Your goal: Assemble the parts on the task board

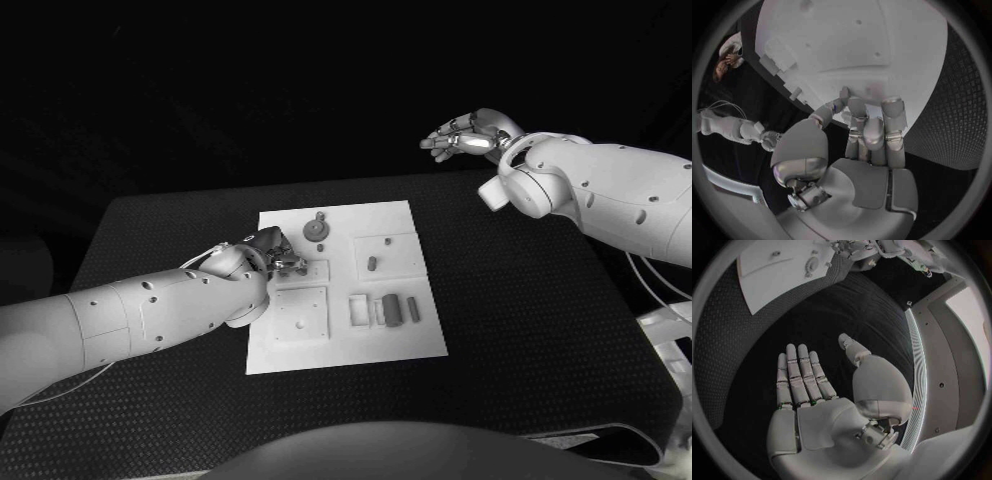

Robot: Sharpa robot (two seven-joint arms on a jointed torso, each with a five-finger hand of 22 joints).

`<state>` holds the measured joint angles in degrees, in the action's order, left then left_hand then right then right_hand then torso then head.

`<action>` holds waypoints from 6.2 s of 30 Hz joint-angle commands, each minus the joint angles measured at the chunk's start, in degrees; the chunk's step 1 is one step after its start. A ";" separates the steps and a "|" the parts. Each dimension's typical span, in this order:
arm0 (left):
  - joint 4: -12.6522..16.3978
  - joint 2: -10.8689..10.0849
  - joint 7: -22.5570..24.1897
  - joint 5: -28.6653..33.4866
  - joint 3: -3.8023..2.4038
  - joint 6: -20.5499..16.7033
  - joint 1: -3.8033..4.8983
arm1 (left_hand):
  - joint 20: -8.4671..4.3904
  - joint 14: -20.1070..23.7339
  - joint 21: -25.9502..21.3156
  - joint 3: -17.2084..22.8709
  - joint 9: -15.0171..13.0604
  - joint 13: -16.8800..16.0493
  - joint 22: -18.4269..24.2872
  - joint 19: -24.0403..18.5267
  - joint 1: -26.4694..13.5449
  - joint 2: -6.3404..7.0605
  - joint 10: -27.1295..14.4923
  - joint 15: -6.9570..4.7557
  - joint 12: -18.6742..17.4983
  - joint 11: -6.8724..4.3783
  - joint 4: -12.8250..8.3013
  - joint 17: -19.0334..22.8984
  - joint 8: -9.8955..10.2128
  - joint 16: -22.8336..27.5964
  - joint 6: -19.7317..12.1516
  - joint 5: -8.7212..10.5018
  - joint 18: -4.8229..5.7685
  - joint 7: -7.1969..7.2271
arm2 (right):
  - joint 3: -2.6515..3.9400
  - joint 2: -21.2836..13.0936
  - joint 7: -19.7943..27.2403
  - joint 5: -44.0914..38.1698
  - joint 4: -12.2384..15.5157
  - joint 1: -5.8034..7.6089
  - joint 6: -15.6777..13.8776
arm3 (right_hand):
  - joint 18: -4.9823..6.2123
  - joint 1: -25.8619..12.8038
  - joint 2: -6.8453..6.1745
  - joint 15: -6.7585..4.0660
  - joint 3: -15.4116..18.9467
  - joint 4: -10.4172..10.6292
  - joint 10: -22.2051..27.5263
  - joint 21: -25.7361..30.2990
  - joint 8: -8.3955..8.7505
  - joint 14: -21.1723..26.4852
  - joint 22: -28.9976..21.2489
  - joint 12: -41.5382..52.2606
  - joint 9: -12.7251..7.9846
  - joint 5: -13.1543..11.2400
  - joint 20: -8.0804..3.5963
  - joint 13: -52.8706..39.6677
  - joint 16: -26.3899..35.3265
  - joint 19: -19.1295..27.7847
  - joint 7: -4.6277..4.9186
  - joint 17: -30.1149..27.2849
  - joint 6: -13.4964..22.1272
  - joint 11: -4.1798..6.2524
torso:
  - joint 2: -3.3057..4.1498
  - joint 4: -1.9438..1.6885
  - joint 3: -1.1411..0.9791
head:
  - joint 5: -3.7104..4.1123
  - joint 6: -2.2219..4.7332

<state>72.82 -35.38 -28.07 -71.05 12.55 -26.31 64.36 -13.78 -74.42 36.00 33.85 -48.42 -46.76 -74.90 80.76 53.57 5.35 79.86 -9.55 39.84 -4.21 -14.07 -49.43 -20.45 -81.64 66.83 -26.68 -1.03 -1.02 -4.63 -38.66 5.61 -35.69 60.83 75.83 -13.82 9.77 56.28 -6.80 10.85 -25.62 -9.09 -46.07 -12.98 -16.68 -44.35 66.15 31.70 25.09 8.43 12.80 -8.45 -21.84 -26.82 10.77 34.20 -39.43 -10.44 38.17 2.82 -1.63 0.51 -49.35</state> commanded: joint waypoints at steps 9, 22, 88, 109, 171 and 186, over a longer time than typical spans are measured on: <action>0.22 1.17 0.41 -5.33 0.50 7.24 -0.75 | -1.00 -0.77 0.43 1.14 -0.21 -0.11 -1.32 1.03 1.15 -0.62 1.45 -1.62 0.22 -1.09 -1.20 -0.02 -0.14 -0.29 3.21 -3.08 -0.96 0.83 | 0.02 0.12 0.50 -0.02 0.03 -0.01 0.73 | -0.86 -0.43 -0.08 0.07 0.16 0.36 0.40 0.30 -0.32 0.46 0.10 0.33 -0.07 0.02 0.03 0.08 0.34 0.17 3.10 0.11 0.50 -0.12 | 0.02 0.07 -0.03 | 0.08 0.09; 0.06 1.57 -0.02 -9.83 0.49 10.97 -0.75 | -0.92 -0.74 0.55 1.31 -0.20 -0.10 -1.32 0.94 1.46 -0.69 1.40 -1.61 0.22 -1.09 -1.29 0.02 -0.13 -0.34 3.17 -2.69 -0.91 0.83 | 0.02 0.18 0.51 0.05 0.06 -0.01 0.73 | -0.87 -0.64 0.04 0.08 0.22 0.62 0.40 0.39 -0.34 0.45 0.19 0.35 -0.10 0.01 0.05 0.14 0.40 0.13 3.11 0.16 0.50 -0.12 | 0.00 0.03 -0.02 | 0.16 -0.01; 0.46 -0.60 6.34 5.39 -0.93 -5.49 -0.77 | -1.09 -0.45 0.81 1.40 0.01 0.24 -1.13 0.47 1.85 -1.01 1.12 -1.55 -0.08 -0.98 -0.95 0.54 0.18 -0.23 2.59 -0.08 -1.23 0.57 | 0.02 -0.02 0.61 0.11 0.06 -0.01 0.80 | -0.89 -0.86 0.11 0.09 0.31 1.06 0.41 0.70 -0.39 0.48 0.44 0.43 -0.21 0.02 0.04 0.30 0.58 0.16 3.10 0.31 0.51 -0.12 | 0.00 -0.02 0.03 | 0.16 0.30; -0.76 -0.04 3.56 3.08 -0.94 -0.96 -0.76 | -1.08 -0.32 0.55 1.21 0.23 0.55 -1.03 0.11 1.99 -0.82 0.81 -1.49 -0.48 -0.86 -0.43 0.98 0.65 0.07 2.13 3.59 -1.29 0.35 | 0.02 0.04 0.58 0.12 -0.02 -0.01 0.87 | -0.89 -0.88 0.10 0.10 0.34 1.15 0.42 0.79 -0.40 0.48 0.52 0.45 -0.24 0.02 0.03 0.35 0.63 0.17 3.09 0.35 0.52 -0.12 | 0.00 -0.03 0.00 | 0.07 0.24; -1.24 -0.29 5.08 5.55 -0.93 0.93 -0.76 | -1.55 -0.07 -0.92 -3.97 0.39 0.99 -0.94 -0.21 -4.53 7.20 -0.31 -1.51 -0.32 -0.75 6.85 2.01 1.75 0.70 0.75 11.05 -1.75 0.00 | 0.02 0.12 0.57 0.13 -0.10 -0.02 0.92 | -0.90 -0.92 0.08 0.11 0.44 1.37 0.44 1.04 -0.43 0.49 0.78 0.51 -0.33 0.01 0.02 0.49 0.77 0.15 3.10 0.48 0.55 -0.12 | -0.02 -0.02 0.02 | 0.07 0.13; -1.27 -0.31 5.18 5.70 -0.93 0.96 -0.76 | -1.64 -0.06 -0.98 -3.68 0.32 0.98 -1.00 -0.19 -4.24 7.25 -0.37 -1.55 -0.24 -0.78 7.21 2.01 1.75 0.67 0.70 12.17 -1.82 0.03 | 0.02 0.07 0.57 0.13 -0.12 -0.03 0.95 | -0.90 -0.93 0.06 0.11 0.46 1.42 0.44 1.10 -0.44 0.49 0.84 0.53 -0.35 0.02 0.02 0.53 0.80 0.15 3.10 0.51 0.56 -0.12 | -0.01 0.00 0.01 | 0.09 0.14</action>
<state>71.41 -35.76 -23.56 -65.72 11.60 -26.21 63.64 -14.94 -74.58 35.38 29.99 -48.04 -45.82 -74.95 80.66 48.99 12.37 79.90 -10.95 39.62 -4.98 -7.04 -47.47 -19.08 -81.16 67.83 -14.79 -1.71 -0.98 -4.63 -38.59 5.63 -35.52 60.69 75.82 -13.63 9.77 55.82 -6.79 10.87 -25.15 -7.98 -46.08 -12.08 -16.96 -44.32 66.92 31.92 24.83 8.43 12.80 -7.99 -21.40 -26.82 10.57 34.66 -39.23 -10.44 38.16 2.81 -1.61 0.58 -49.22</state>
